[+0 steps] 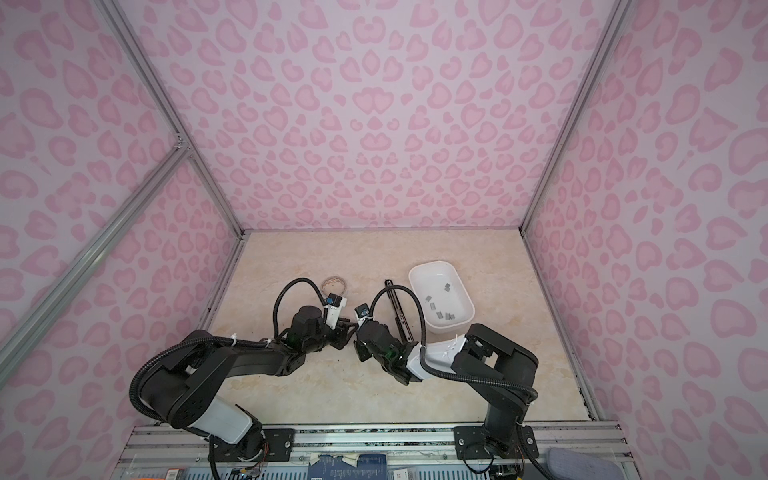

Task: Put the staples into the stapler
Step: 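Press the light-blue stapler top shut with the left gripper while the right gripper holds it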

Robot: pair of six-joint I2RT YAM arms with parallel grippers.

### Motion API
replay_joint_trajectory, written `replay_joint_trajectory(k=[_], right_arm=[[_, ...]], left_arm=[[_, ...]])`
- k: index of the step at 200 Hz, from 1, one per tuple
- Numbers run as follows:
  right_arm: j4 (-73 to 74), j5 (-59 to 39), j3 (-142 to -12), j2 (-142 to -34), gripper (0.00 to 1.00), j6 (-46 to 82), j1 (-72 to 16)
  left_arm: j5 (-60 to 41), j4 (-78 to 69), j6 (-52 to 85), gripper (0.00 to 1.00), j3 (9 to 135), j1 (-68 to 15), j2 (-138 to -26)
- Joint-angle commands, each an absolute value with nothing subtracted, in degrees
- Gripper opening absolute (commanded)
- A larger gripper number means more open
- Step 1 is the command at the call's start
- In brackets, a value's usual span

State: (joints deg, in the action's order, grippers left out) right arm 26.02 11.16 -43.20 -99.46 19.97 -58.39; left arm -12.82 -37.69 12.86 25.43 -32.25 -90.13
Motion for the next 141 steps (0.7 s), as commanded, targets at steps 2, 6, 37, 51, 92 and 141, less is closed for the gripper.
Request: replay_joint_trajectory(k=[2,6,37,51,92,141], right_arm=[[24.9,11.69,-44.05,-99.1,0.23,18.81,-58.39],[24.73,11.69,-44.3,-99.14,0.23,18.73,-58.41],[24.69,11.51,-45.05,-101.27,0.23,18.89,-58.39],[24.95,11.52,-45.13,-103.37,0.21,19.37,-58.44],[28.54,10.99,-42.18,-107.56,0.2,22.51,-58.84],[27.75,12.45,-41.79,-106.1,0.2,22.46,-59.07]], left_arm=[[-12.31,-39.99,12.55,0.41,25.27,-32.26,-90.02],[-12.3,-40.07,12.49,0.41,25.28,-32.26,-90.07],[-12.22,-40.52,12.58,0.4,25.19,-32.26,-90.25],[-12.35,-40.86,12.51,0.4,25.04,-32.26,-90.57],[-12.52,-41.66,12.51,0.4,24.86,-32.25,-91.25],[-12.6,-41.92,12.67,0.39,24.91,-32.26,-91.64]])
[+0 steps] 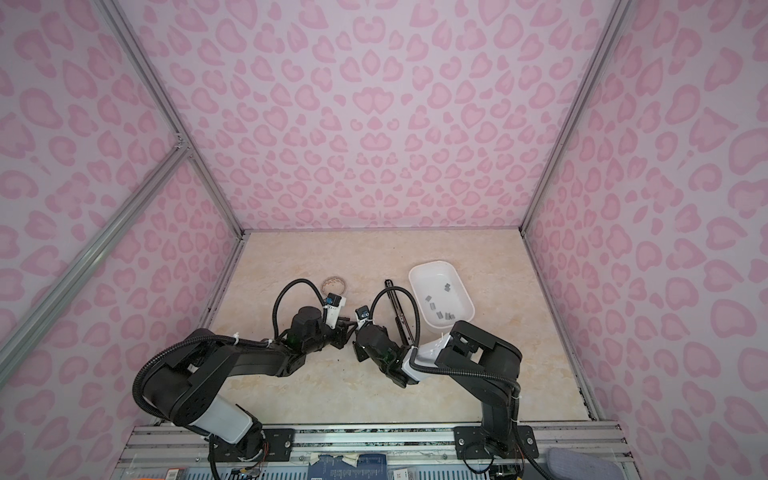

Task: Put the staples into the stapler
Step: 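Press the light-blue stapler top shut with the left gripper while the right gripper holds it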

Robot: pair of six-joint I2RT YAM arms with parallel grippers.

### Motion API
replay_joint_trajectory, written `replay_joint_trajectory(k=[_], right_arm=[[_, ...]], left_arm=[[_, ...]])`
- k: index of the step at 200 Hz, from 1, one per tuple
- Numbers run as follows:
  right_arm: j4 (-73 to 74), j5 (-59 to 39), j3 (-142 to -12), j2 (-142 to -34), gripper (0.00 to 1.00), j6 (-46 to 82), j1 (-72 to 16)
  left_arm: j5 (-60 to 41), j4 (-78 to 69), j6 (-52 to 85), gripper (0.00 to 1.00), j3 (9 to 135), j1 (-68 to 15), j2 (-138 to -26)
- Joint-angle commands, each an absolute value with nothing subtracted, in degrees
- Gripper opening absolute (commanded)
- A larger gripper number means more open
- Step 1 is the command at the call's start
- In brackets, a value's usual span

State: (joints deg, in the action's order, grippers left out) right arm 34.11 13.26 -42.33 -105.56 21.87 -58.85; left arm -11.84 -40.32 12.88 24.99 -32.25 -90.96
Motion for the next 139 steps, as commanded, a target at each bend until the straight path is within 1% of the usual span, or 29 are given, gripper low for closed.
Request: replay_joint_trajectory(k=[1,37,57,94,139], right_arm=[[27.76,12.42,-41.77,-106.18,0.19,22.48,-59.11],[28.76,11.34,-41.77,-108.9,0.2,24.09,-59.3],[26.23,11.86,-43.4,-107.24,0.2,23.9,-59.09],[22.19,12.8,-46.7,-104.22,0.24,22.92,-58.46],[20.26,12.61,-49.01,-103.49,0.26,21.53,-58.44]], left_arm=[[-12.58,-41.92,12.71,0.39,24.93,-32.26,-91.66],[-12.77,-42.1,12.85,0.39,25.21,-32.25,-92.27],[-12.5,-41.75,12.96,0.39,25.23,-32.25,-91.67],[-10.48,-40.31,13.0,0.4,25.32,-32.26,-90.08],[-10.46,-39.98,13.28,0.4,25.84,-32.25,-90.25]])
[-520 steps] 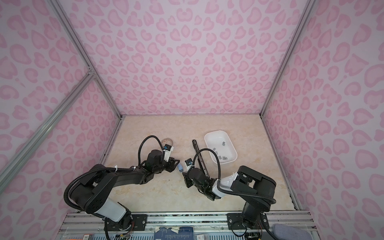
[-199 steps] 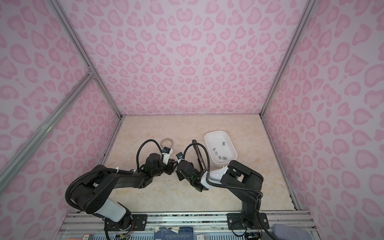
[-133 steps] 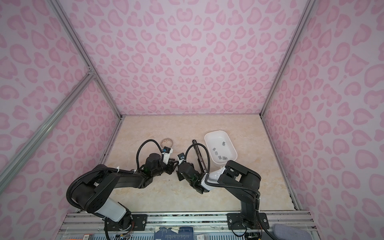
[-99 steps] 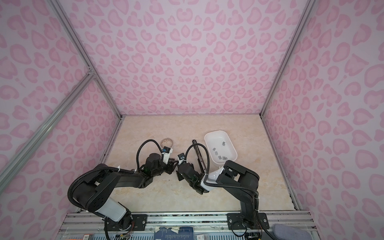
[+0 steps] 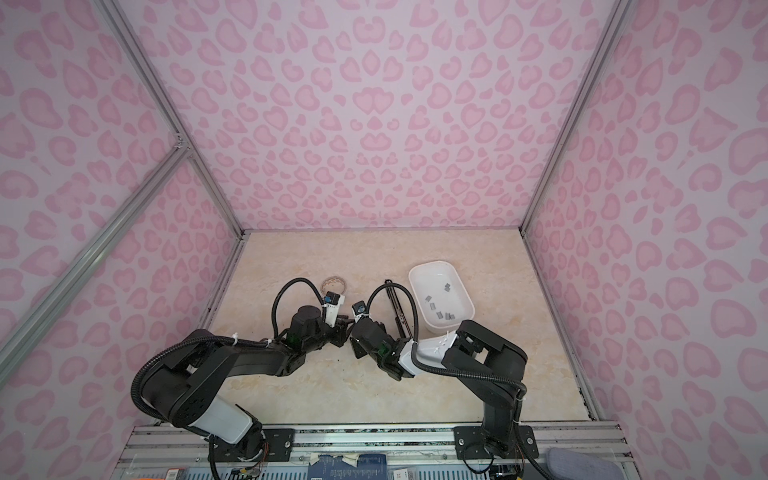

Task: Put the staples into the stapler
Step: 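Press the light-blue stapler top shut with the left gripper while the right gripper holds it, then move the right gripper to the long black stapler while the left gripper withdraws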

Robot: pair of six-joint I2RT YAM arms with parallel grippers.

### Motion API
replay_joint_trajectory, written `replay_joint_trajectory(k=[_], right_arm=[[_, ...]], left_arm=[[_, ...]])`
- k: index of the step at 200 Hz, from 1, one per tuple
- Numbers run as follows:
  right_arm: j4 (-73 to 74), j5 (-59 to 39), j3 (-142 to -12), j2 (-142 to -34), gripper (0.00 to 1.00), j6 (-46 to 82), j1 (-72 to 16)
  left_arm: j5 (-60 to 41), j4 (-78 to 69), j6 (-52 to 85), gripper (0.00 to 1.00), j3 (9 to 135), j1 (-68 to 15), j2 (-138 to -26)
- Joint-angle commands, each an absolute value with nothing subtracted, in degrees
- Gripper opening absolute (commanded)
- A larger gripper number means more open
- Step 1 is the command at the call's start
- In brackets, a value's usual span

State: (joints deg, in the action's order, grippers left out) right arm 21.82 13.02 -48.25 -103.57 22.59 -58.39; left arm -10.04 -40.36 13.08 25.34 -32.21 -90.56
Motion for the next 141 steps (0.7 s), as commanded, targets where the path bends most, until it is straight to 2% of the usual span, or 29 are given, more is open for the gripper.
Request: replay_joint_trajectory(k=[1,36,91,141], right_arm=[[20.24,12.64,-49.02,-103.47,0.26,21.53,-58.44],[20.83,12.53,-48.07,-104.32,0.27,22.11,-58.46],[32.15,13.54,-40.71,-110.86,0.24,26.92,-60.09],[27.19,15.23,-42.87,-106.08,0.25,25.4,-59.16]], left_arm=[[-10.46,-39.98,13.28,0.4,25.88,-32.25,-90.26],[-10.15,-40.07,13.06,0.4,25.8,-32.26,-90.59],[-11.2,-43.32,13.76,0.39,25.67,-32.25,-94.76],[-11.17,-42.09,13.95,0.39,25.76,-32.21,-92.79]])
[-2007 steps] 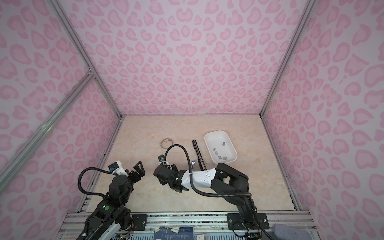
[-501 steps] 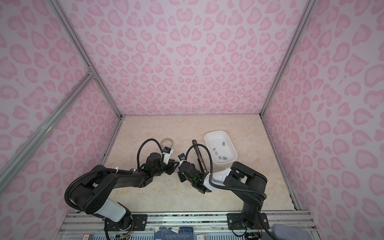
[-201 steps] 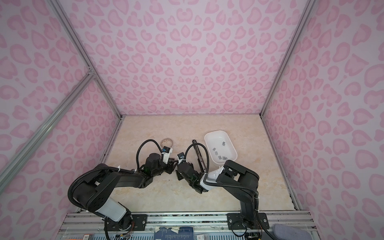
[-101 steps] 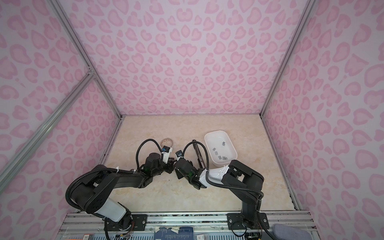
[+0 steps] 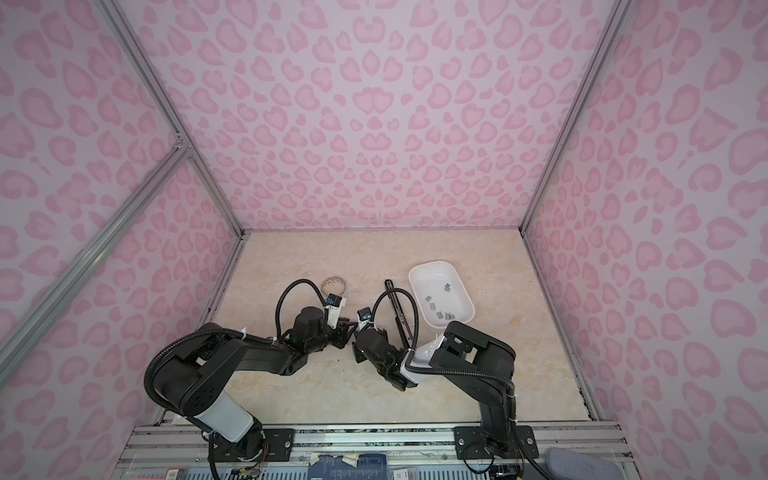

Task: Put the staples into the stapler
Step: 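Move the right gripper to the long black stapler while the left gripper withdraws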

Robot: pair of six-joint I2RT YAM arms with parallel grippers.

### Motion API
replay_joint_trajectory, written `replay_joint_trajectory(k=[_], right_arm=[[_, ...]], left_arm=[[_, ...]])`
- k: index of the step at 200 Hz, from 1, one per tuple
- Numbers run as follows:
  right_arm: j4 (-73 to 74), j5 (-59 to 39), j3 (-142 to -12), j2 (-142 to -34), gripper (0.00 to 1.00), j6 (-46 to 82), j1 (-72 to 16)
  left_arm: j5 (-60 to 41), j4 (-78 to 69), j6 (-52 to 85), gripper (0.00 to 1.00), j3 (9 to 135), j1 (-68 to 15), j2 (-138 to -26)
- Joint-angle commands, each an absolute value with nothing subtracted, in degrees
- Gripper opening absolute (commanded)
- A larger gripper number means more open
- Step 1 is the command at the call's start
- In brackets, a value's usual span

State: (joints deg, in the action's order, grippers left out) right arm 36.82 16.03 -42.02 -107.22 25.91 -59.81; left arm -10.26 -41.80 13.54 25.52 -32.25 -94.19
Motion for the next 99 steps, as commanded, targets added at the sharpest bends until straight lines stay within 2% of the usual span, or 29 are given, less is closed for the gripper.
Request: replay_joint_trajectory(k=[1,65,99], right_arm=[[27.04,15.22,-42.97,-106.04,0.25,25.36,-59.11],[20.25,14.0,-48.82,-103.45,0.3,23.55,-57.48],[18.34,15.12,-48.8,-100.77,0.41,22.63,-57.51]], left_arm=[[-11.16,-42.05,13.92,0.39,25.75,-32.23,-92.76],[-8.5,-37.75,14.59,0.42,26.86,-32.3,-88.66],[-6.68,-35.63,15.36,0.44,27.11,-32.26,-85.46]])
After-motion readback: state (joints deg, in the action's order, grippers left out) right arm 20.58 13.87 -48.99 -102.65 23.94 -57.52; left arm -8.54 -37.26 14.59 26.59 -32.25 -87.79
